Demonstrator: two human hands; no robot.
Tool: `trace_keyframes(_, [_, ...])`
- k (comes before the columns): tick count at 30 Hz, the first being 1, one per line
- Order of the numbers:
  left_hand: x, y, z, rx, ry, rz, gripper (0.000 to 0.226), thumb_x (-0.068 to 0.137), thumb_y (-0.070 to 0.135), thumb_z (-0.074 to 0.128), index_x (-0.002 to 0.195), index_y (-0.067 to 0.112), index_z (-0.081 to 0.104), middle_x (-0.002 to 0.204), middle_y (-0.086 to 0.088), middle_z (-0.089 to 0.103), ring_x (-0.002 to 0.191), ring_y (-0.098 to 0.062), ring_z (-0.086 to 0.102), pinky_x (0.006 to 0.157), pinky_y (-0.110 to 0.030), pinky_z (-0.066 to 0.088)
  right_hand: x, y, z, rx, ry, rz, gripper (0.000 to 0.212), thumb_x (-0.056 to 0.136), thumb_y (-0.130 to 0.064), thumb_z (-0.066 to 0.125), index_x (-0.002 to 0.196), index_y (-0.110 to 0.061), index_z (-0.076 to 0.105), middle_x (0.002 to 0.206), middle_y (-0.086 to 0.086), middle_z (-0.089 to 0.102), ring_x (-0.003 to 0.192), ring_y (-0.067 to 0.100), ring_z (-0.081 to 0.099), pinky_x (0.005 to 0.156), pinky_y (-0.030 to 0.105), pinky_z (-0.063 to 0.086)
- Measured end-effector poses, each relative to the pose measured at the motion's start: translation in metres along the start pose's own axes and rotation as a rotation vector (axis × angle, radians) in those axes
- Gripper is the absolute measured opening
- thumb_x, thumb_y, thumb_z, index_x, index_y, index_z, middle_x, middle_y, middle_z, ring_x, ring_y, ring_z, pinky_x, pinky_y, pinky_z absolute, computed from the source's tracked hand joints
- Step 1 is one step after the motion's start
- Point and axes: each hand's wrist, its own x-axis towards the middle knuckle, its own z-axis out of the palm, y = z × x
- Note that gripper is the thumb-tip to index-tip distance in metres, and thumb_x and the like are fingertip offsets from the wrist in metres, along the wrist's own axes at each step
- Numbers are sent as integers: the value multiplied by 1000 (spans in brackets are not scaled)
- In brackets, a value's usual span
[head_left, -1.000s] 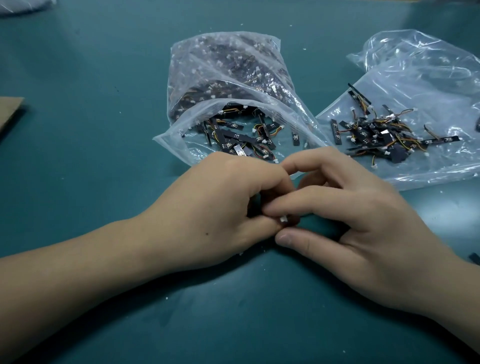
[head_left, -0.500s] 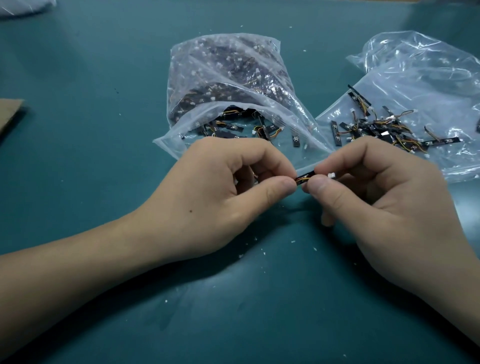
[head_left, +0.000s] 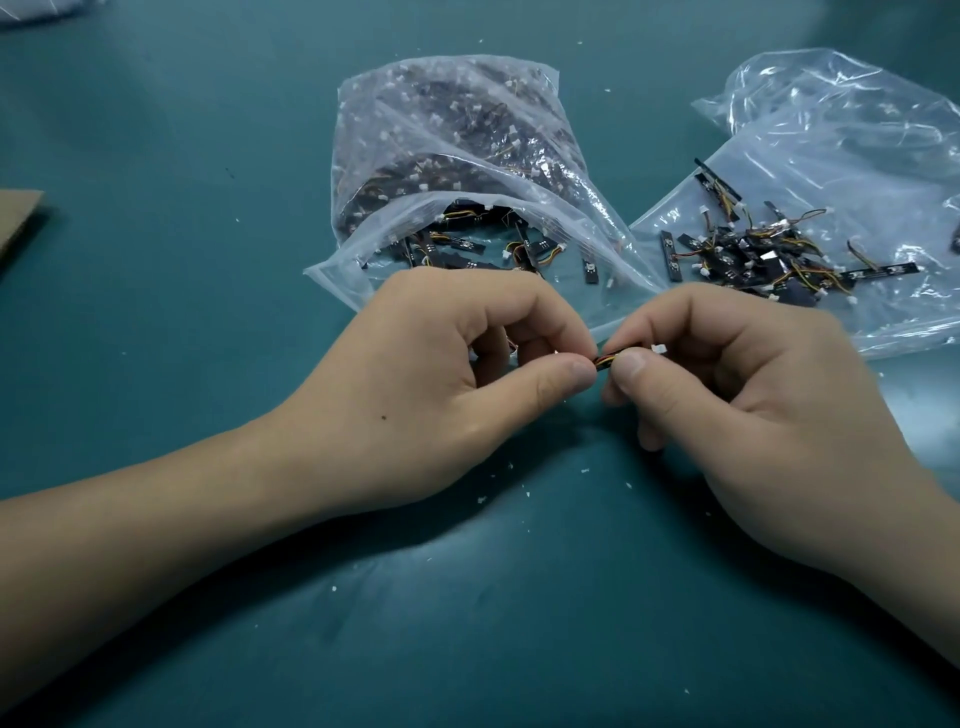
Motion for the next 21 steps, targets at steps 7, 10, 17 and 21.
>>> trace_keyframes(7, [0, 0, 0, -9, -10, -8, 2, 92, 28, 76, 92, 29, 74, 75, 10, 67, 58, -21, 57, 54, -23, 46, -1, 0, 0, -33, 7, -15, 5, 91, -30, 64, 88, -29, 67, 73, -4, 71, 56, 19, 63, 50, 24, 47])
trace_keyframes(10, [0, 1, -1, -26, -13, -11, 7, 92, 28, 75, 99, 27, 74, 77, 9, 66, 60, -20, 57, 56, -20, 45, 0, 2, -1, 13, 22, -21, 8, 93, -26, 64, 85, -27, 67, 71, -1, 70, 53, 16, 64, 51, 20, 47])
trace_keyframes(17, [1, 1, 0, 2, -9, -40, 8, 92, 23, 69, 93, 24, 77, 69, 15, 65, 61, -15, 58, 58, -11, 39, 2, 4, -2, 149, -9, -4, 5, 93, -28, 68, 92, -26, 72, 77, -1, 75, 53, 14, 64, 57, 18, 51])
trace_keyframes(21, [1, 1, 0, 1, -11, -36, 8, 91, 22, 70, 92, 24, 78, 68, 15, 65, 58, -13, 56, 56, -12, 40, 3, 3, -3, 198, -35, 10, 17, 92, -38, 63, 95, -24, 72, 78, 2, 75, 55, 14, 64, 58, 16, 49])
